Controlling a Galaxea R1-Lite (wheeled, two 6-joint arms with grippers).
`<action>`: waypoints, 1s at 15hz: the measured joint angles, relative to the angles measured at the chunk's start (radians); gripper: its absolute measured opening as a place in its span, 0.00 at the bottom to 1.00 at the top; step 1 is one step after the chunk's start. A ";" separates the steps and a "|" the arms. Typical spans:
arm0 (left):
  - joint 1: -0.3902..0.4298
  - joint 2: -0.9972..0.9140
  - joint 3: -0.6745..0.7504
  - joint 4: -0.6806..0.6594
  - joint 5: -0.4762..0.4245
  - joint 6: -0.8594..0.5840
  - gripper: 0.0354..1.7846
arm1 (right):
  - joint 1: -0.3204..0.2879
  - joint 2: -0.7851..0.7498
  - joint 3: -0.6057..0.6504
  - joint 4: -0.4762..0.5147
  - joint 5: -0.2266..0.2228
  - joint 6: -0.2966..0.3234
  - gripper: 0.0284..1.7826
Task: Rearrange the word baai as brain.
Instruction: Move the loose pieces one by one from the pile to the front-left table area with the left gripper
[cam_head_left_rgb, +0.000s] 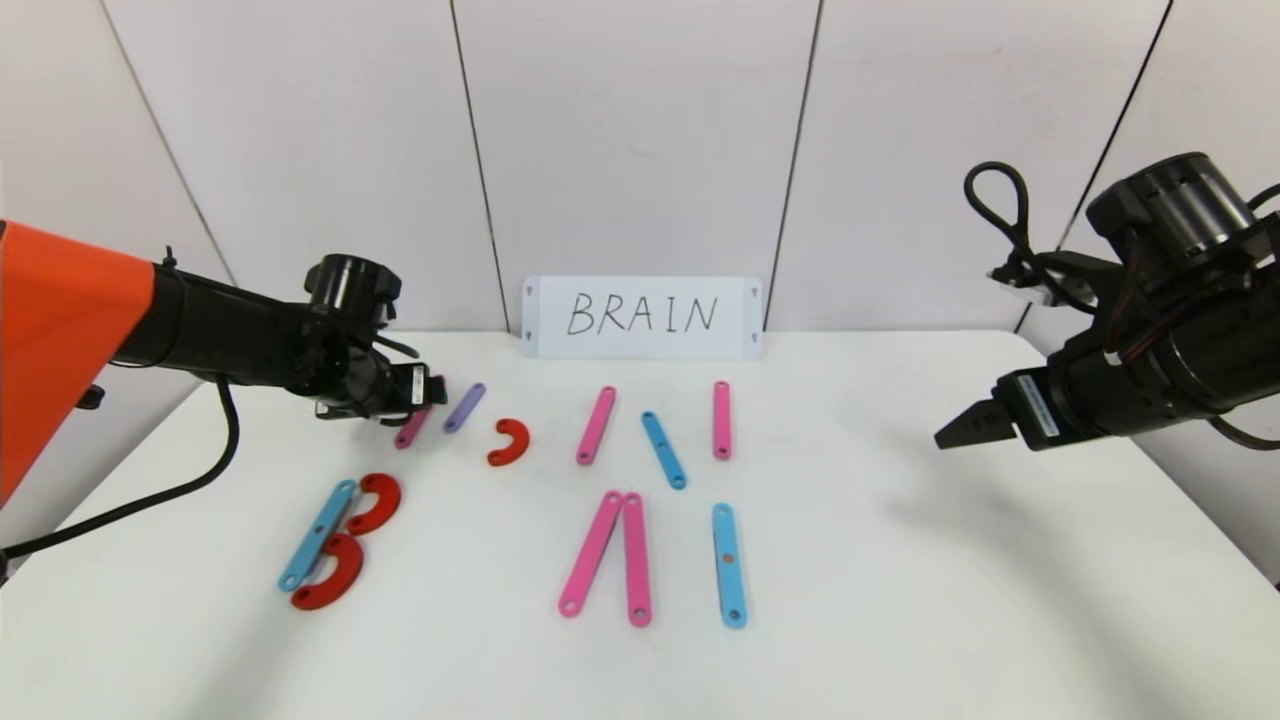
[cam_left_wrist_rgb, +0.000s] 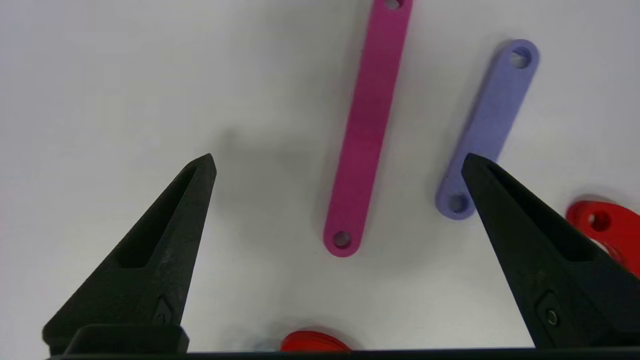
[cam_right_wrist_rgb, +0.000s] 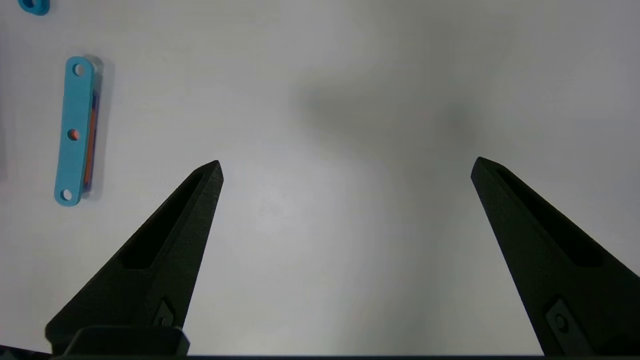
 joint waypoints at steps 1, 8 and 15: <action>0.007 0.001 0.000 0.000 -0.011 0.006 0.96 | 0.002 0.000 0.000 0.000 0.000 0.000 0.98; 0.016 0.017 0.001 -0.008 -0.027 0.013 0.96 | 0.007 0.003 0.001 0.000 0.000 0.000 0.98; 0.014 0.043 -0.002 -0.044 -0.049 0.032 0.96 | 0.009 0.004 0.005 -0.001 -0.002 0.000 0.98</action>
